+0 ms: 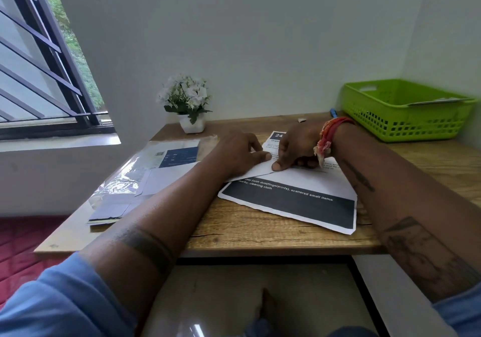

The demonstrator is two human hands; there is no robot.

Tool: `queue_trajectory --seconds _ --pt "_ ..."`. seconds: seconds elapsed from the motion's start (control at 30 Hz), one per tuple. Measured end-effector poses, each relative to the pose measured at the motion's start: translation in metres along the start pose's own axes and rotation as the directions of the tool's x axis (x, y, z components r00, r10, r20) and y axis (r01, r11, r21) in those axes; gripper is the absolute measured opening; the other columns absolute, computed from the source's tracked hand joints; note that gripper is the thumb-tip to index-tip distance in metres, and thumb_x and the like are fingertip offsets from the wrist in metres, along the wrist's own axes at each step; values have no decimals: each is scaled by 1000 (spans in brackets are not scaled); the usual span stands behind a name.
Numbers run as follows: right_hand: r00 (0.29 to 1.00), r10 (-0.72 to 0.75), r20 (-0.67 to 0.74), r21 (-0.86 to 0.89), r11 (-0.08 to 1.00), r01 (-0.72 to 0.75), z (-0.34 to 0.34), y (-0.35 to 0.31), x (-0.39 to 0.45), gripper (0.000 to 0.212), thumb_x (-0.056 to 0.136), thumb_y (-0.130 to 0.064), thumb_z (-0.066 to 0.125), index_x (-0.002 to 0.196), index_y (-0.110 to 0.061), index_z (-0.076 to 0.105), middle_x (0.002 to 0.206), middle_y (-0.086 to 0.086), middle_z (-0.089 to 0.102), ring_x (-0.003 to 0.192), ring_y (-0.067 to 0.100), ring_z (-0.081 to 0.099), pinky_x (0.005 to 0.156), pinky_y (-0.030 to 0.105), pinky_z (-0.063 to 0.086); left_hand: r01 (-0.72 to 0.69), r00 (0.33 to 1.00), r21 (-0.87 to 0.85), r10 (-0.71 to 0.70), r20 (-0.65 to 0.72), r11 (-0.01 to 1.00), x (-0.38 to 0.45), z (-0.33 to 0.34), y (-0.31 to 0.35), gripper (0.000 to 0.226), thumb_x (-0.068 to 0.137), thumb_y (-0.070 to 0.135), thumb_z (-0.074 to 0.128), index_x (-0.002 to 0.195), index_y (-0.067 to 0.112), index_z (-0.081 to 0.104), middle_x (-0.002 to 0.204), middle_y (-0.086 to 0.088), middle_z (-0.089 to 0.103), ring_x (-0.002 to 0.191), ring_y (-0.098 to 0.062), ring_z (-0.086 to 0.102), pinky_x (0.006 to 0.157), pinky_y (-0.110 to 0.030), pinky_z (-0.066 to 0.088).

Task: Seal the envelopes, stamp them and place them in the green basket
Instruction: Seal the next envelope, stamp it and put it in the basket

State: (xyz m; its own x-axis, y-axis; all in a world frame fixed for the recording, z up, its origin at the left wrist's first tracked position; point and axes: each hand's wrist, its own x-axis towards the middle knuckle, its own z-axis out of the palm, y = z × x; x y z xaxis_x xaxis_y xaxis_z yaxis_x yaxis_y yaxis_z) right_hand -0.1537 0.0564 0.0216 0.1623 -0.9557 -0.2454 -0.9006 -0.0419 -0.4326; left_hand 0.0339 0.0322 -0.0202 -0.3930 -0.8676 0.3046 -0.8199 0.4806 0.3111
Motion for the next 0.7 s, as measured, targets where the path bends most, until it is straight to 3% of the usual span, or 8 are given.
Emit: queue_trajectory --seconds 0.13,0.27,0.4,0.53,0.7 --pt "1000 -12 -2 -50 999 12 1 0 0 56 75 -46 82 102 0 69 57 -2 60 45 10 50 48 22 41 107 994 -50 -107 16 993 22 5 2 32 85 47 76 91 16 68 96 1 68 96 -19 61 76 -31 46" --pt "1000 -11 2 -7 1000 11 0 3 3 54 73 -44 84 101 0 69 51 -5 59 39 8 49 40 17 41 147 989 49 -147 -17 988 34 12 5 39 89 44 71 100 6 69 105 -12 71 99 -29 63 85 -37 50" --pt "1000 -10 9 6 1000 10 -1 3 5 56 74 -42 84 103 2 68 53 -3 58 44 10 49 42 17 42 113 986 71 -103 -131 991 29 20 4 33 94 45 60 97 14 70 106 -9 71 100 -28 62 86 -38 50" --pt "1000 -29 5 -16 999 29 -1 2 1 49 77 -43 81 102 -3 70 58 -3 59 50 11 51 46 18 42 87 993 91 -79 -84 992 25 20 5 36 87 55 67 96 21 73 106 -2 70 101 -24 61 90 -41 51" --pt "999 -43 -8 70 997 43 3 5 -2 43 71 -38 87 95 -7 72 59 -2 62 50 13 52 45 22 43 122 990 -78 -126 -56 990 27 18 0 15 83 45 76 81 30 74 100 6 73 96 -17 64 89 -39 53"
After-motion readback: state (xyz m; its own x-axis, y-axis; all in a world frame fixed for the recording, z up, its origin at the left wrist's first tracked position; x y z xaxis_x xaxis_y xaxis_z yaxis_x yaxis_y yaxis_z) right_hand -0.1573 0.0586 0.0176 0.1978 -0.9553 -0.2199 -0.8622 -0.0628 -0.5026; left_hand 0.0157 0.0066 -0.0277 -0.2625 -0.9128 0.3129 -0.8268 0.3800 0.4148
